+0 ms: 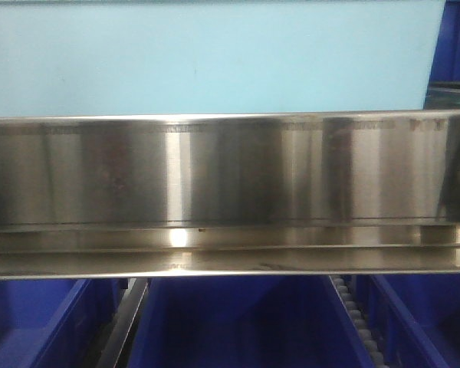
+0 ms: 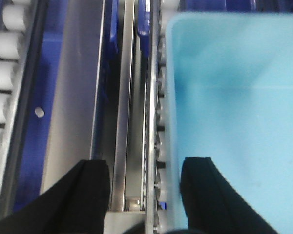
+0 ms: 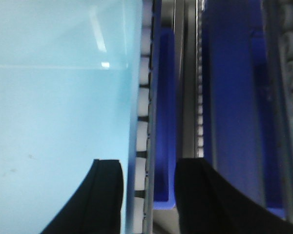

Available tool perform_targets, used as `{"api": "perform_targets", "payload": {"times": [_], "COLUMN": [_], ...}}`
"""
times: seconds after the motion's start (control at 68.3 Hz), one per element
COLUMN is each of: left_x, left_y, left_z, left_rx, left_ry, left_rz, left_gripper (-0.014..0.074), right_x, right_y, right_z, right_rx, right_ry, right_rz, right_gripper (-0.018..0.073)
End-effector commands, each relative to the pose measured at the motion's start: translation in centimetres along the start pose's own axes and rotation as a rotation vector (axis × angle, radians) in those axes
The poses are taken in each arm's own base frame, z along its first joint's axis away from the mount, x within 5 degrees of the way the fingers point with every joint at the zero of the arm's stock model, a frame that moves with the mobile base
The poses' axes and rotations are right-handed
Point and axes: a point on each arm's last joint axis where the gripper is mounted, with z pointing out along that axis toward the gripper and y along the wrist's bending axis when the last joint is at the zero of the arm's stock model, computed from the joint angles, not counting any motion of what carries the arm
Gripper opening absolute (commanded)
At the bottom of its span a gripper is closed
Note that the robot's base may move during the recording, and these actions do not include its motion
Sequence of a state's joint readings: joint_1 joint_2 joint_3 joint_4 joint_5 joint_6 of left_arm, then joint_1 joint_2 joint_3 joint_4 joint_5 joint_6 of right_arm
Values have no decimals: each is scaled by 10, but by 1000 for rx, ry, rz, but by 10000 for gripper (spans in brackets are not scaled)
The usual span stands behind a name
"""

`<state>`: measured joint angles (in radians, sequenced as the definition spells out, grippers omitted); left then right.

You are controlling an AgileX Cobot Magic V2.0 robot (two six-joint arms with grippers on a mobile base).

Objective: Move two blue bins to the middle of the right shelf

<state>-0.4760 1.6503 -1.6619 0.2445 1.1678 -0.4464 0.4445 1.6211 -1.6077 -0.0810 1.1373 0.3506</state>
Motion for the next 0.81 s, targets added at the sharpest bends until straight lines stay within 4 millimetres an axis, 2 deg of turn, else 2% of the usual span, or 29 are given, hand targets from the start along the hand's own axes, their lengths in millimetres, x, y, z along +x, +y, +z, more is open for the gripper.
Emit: {"api": "perform_targets", "payload": {"times": [0.0, 0.102, 0.791], "left_x": [2, 4, 5], "left_y": [-4, -4, -6], "left_z": [3, 9, 18], "left_rx": [2, -10, -23], "left_ry": [32, 60, 92], "left_rz": [-7, -3, 2], "left_gripper": [256, 256, 256], "right_x": [-2, -1, 0], "right_y": [3, 4, 3], "right_z": [11, 19, 22], "right_rx": [-9, -6, 3], "right_ry": [27, 52, 79], "right_rz": [9, 10, 9], "right_gripper": [172, 172, 172]}}
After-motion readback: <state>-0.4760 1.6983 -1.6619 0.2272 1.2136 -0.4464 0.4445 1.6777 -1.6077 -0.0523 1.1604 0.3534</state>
